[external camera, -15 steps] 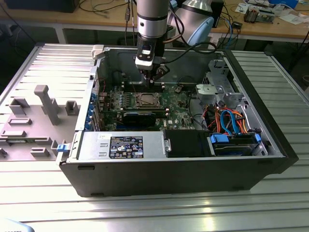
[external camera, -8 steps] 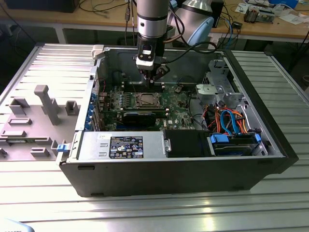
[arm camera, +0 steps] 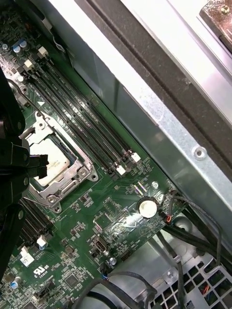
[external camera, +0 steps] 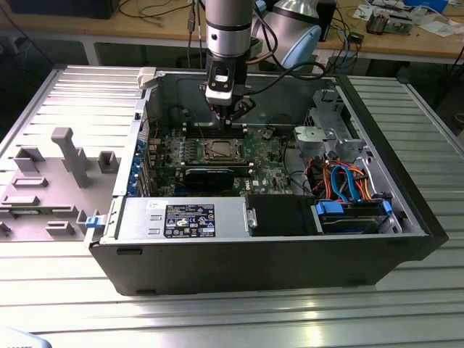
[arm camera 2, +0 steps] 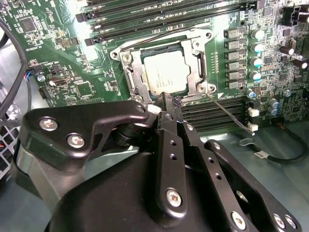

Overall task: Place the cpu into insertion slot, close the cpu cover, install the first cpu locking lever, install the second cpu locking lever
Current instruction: 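Install the first cpu locking lever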

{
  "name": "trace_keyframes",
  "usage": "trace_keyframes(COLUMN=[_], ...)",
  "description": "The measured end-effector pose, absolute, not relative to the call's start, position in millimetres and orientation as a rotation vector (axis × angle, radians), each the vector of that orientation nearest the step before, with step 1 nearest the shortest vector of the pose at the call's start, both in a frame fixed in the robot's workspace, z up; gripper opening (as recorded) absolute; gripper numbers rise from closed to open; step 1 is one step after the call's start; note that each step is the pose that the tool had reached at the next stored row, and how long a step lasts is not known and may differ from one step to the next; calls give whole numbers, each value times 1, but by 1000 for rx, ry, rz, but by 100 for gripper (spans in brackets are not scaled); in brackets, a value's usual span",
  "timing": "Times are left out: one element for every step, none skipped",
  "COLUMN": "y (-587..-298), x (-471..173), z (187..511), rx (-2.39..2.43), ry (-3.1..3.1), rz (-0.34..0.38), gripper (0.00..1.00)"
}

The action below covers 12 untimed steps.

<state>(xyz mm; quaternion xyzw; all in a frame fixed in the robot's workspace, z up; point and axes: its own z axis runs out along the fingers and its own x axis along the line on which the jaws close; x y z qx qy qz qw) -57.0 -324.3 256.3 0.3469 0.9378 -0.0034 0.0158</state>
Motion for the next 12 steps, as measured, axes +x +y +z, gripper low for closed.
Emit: trace_keyframes(y=[-324,-324,-324,-324,-324,-324,-324,-324,-324,-324,-324,-324], x=[-57,-57,-57,-57,-57,-57,-57,-57,-57,-57,-57,-57], z=[256,256,256,256,256,256,256,256,256,256,256,256], rx=[1075,1071,1068,1064,1060,1056,1053,1046,1043,1039,1035,1032], ry=[2918,2920,2921,2922,2924,2925,2926,2929,2930,2931,2933,2934], rz=[-10,-10,-10,-10,-10,-10,-10,-10,-10,-10,-10,-10], gripper=[11,11,11,11,11,11,11,11,11,11,11,11])
